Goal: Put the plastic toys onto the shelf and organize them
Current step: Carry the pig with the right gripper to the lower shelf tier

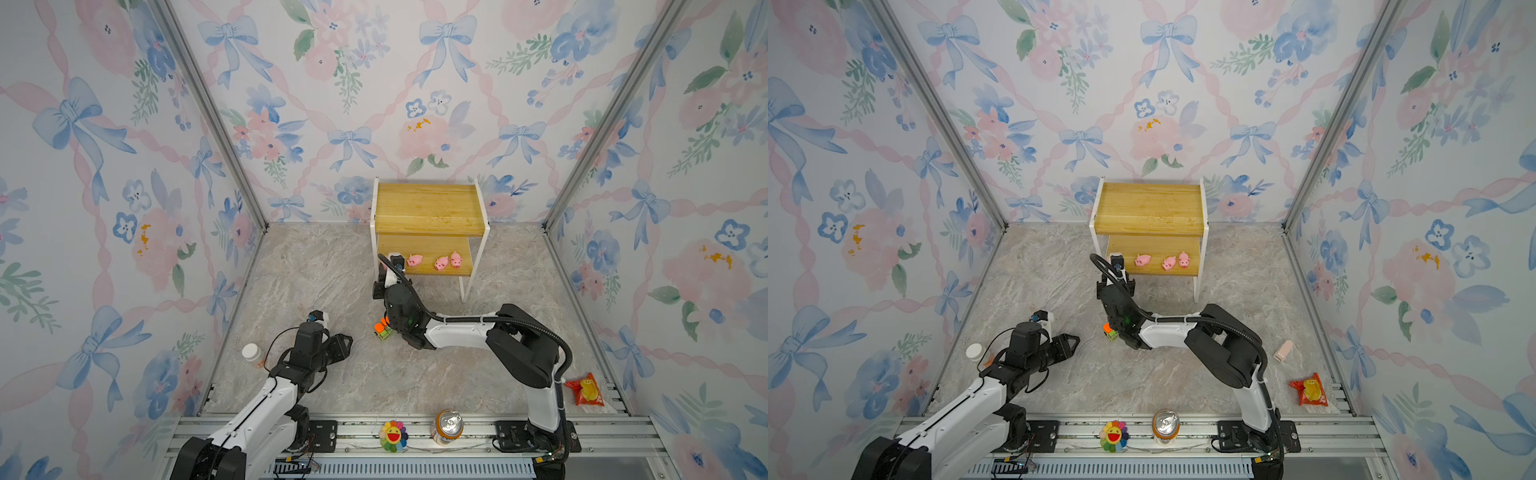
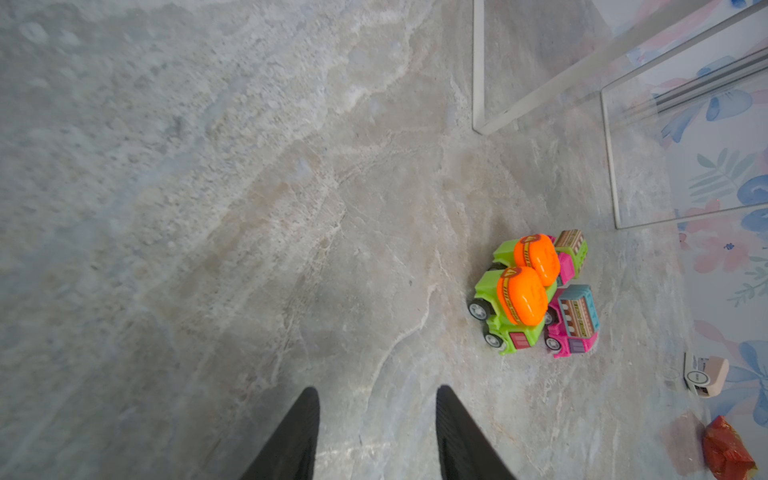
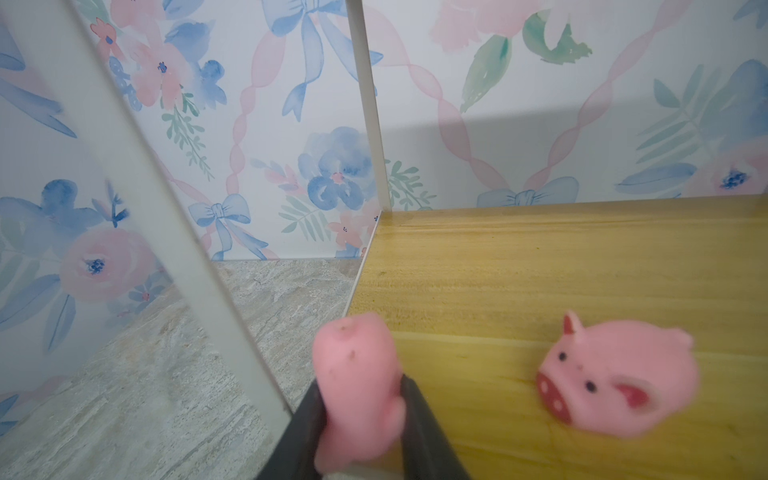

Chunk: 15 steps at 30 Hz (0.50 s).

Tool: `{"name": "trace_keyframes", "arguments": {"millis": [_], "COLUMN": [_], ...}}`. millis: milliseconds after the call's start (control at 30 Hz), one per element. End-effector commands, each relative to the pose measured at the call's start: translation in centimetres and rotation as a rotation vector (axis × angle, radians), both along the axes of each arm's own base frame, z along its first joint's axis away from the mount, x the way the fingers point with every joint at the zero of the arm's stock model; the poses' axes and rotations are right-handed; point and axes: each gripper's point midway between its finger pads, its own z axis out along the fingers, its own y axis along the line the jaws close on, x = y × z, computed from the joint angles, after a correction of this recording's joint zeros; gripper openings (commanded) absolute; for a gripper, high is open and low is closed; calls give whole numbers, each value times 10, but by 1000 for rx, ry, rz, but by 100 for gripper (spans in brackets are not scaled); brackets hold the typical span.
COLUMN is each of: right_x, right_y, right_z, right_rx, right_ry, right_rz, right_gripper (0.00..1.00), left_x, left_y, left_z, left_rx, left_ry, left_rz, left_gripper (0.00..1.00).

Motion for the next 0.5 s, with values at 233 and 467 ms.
{"name": "trace_keyframes", "arguments": {"millis": [233, 467], "right_x": [-5, 0], "right_y": [-12, -35], "right_z": [2, 0], "right_rx": [16, 55], "right_ry": [45, 160], "right_rz": [-25, -54], "right_gripper": [32, 32], "left_x": [3, 2], "left_y": [-3, -4], "left_z": [3, 3], "left_rx": [11, 11], "left_ry": [-19, -19], "left_rz": [-24, -28], "left_gripper": [47, 47]}}
